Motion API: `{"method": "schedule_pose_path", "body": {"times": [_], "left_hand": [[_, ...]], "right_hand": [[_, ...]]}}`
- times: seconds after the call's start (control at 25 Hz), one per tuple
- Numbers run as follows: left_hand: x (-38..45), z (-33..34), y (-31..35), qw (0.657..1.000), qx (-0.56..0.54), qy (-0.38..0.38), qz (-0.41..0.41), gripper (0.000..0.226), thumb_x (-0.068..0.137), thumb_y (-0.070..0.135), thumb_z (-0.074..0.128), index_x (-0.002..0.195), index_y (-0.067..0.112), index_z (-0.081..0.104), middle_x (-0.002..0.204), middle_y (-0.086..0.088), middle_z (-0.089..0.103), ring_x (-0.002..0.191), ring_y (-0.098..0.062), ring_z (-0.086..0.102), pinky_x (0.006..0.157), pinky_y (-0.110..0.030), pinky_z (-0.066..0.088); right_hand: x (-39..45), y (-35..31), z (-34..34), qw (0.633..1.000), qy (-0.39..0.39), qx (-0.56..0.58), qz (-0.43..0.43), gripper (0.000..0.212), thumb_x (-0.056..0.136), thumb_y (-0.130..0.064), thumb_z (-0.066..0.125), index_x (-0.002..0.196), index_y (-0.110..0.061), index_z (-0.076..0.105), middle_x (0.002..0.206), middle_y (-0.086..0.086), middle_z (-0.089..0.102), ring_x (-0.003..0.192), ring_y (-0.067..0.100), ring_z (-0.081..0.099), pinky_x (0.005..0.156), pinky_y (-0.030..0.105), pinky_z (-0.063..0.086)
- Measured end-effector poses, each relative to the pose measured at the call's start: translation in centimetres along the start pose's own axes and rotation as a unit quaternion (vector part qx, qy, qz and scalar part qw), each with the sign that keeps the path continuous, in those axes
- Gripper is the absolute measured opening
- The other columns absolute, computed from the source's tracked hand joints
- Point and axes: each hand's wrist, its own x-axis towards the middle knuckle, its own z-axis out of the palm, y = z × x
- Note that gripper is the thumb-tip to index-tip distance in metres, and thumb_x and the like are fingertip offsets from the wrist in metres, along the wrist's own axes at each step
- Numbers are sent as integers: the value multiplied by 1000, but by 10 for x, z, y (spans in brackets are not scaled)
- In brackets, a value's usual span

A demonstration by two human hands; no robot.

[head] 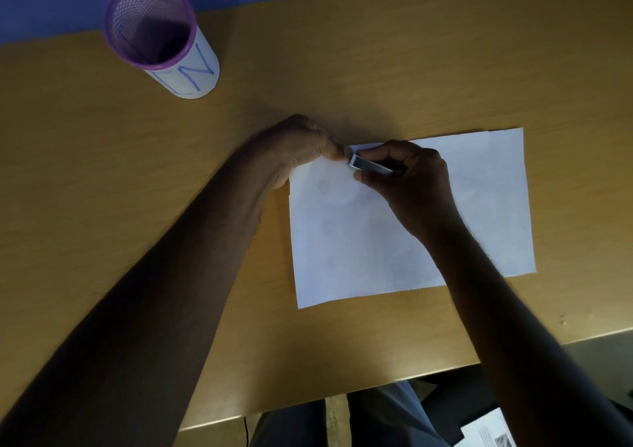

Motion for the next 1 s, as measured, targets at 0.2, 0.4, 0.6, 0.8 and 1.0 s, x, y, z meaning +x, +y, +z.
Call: {"method": "schedule_pose_path", "body": {"times": [0.2,0.4,0.6,0.8,1.0], "left_hand": [[0,1,1,1000,4,4,-9,41,78,6,85,117,13,74,125,0,70,121,-20,55,94,-29,39],[0,2,0,1000,-6,1,-11,50,77,7,86,124,14,72,129,1,69,122,-19,54,95,-29,39],[2,3,1,1000,-8,1,-7,44,78,12,87,120,11,74,120,3,70,111,-18,56,92,-30,41],[5,-1,-3,1000,8,6,-3,50,75,21,90,121,13,73,121,3,69,99,-13,57,89,-29,42],[12,-7,-8,1000,26,9,8,56,73,26,91,124,11,72,128,-5,72,85,-3,59,71,-19,48]], "right_hand": [[-1,1,1,1000,-9,24,10,21,79,-19,88,97,-30,81,90,-26,75,86,-11,70,72,4,48],[-6,4,4,999,11,52,-3,28,78,-17,88,92,-38,77,94,-26,76,93,-7,73,82,11,54],[-17,4,17,992,-2,-66,-107,23,80,-19,88,101,-24,81,106,-10,77,101,7,70,88,37,60],[-16,6,4,997,8,-5,-73,23,83,-17,85,103,-24,80,103,-13,75,96,-2,71,82,12,56],[-12,5,-1,998,35,-40,-37,18,86,-29,83,103,-26,79,100,-9,76,87,7,72,74,19,56]]}}
